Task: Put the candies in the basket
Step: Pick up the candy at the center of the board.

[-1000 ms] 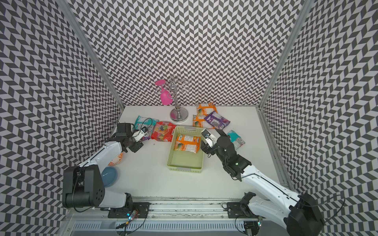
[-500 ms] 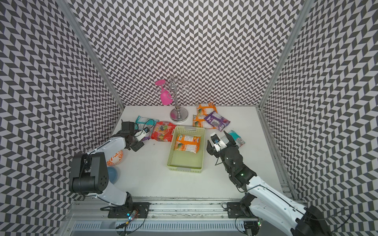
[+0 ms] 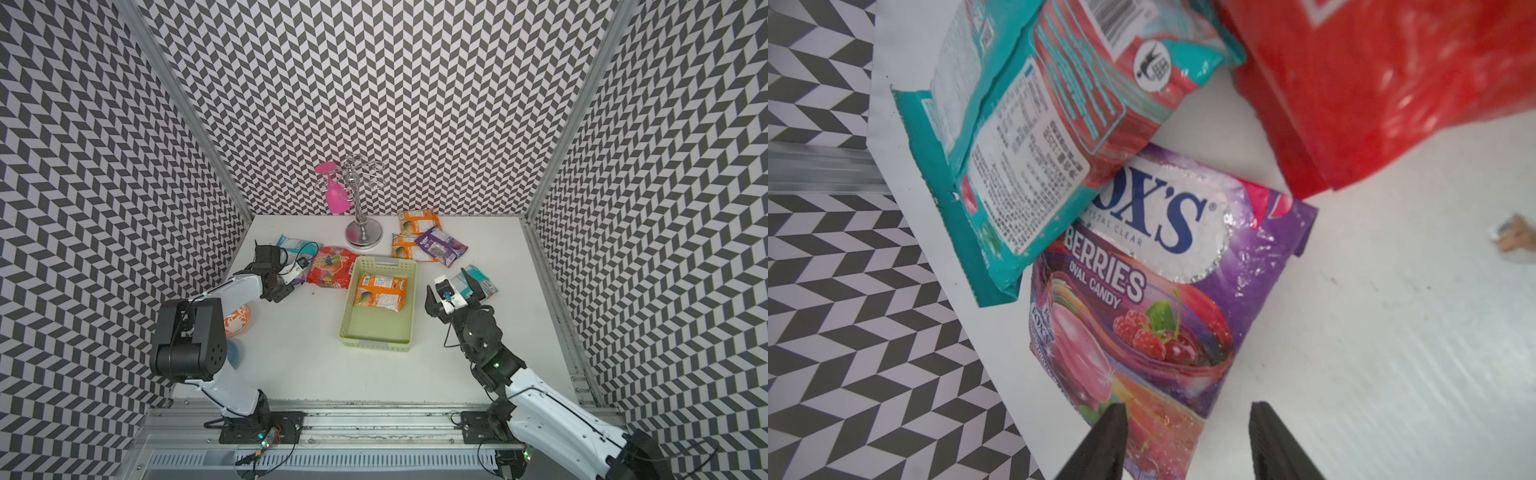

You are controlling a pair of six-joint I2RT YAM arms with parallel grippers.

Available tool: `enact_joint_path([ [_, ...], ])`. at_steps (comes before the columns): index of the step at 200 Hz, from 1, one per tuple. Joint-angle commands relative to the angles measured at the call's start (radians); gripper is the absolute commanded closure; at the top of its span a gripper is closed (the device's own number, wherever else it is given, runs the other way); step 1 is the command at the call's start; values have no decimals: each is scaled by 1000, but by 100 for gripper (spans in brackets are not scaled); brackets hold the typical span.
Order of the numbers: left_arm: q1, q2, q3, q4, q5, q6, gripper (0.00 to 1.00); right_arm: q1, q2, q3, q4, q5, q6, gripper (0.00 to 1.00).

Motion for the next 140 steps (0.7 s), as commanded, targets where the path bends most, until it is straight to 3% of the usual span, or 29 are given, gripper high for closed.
enact_joint_path([
  [1, -7, 10, 15, 15, -20, 7, 49, -6, -25, -8, 78, -4, -9, 1],
  [93, -68, 166, 156, -179, -216, -116, 44, -6, -44, -16, 84, -3, -12, 1],
  [140, -74, 225, 228, -243, -246, -153, 51, -7, -46, -15, 85, 1, -12, 1],
])
